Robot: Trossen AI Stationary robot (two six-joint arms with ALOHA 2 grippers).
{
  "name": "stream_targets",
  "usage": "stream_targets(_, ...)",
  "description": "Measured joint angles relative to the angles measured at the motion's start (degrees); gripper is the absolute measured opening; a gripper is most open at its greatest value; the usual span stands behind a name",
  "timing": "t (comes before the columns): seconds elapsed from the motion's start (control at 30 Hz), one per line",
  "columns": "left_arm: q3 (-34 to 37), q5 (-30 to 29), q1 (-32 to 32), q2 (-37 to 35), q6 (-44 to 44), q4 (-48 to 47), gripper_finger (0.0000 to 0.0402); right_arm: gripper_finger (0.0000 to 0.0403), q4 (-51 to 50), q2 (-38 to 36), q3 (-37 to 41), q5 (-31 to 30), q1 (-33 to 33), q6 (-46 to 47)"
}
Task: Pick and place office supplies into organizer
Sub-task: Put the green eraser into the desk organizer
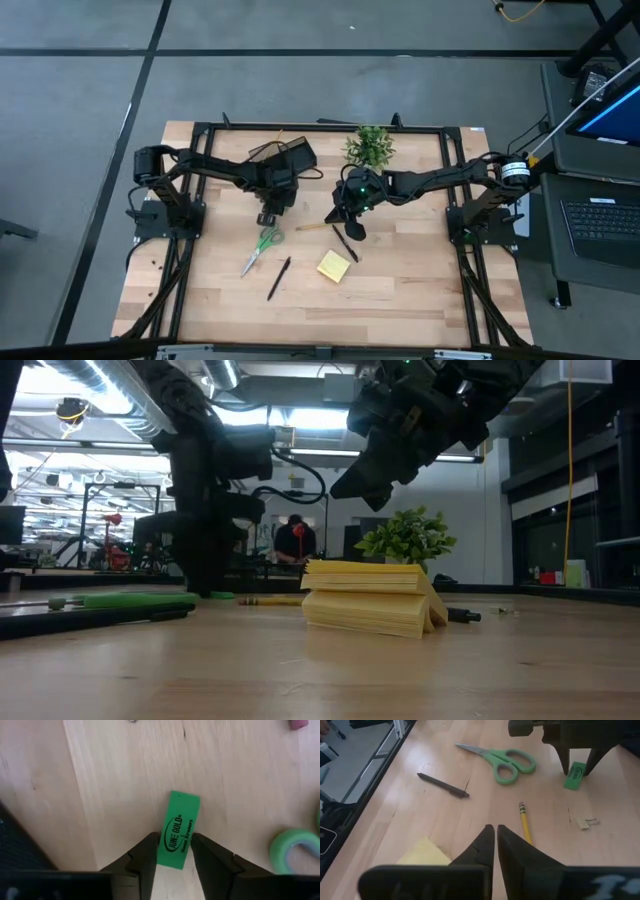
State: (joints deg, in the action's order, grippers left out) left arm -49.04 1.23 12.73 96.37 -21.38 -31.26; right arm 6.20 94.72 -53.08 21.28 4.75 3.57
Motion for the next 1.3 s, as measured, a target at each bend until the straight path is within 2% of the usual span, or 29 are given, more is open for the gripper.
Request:
stream_targets(0.23, 0.51, 0.52, -0.13, -2.74, 2.83, -0.05, 0.0064, 0.0025, -0.13, 0.00, 0.00, -0.02, -0.02, -0.35)
stream_targets(0.53, 0.40, 0.12, -0.37, -8.70, 4.12, 0.87, 0.0065, 0.0025, -0.33, 0.00, 0.00, -0.02, -0.02, -0.61)
stream_targets(0.6, 0.39, -2.09, -0.35, -10.42, 4.17, 0.90, 0.0064, 0.0025, -0.33, 0.00, 0.00, -0.02, -0.02, -0.61)
stream_targets(0.8, 0.33, -15.39, -0.20, -16.64, 5.47, 1.00, 0.0067, 0.0025, -0.35, 0.00, 0.00, -0.02, -0.02, -0.61)
stream_targets(0.9, 0.31, -19.57, 0.49, -19.14, 7.20, 1.04, 0.0067, 0.0025, -0.35, 0.00, 0.00, -0.02, -0.02, -0.63)
stream_targets(1.3, 0.24, -20.11, 6.40, -20.16, 9.72, 1.08, 0.0068, 0.0026, -0.35, 0.00, 0.00, -0.07, -0.04, -0.61)
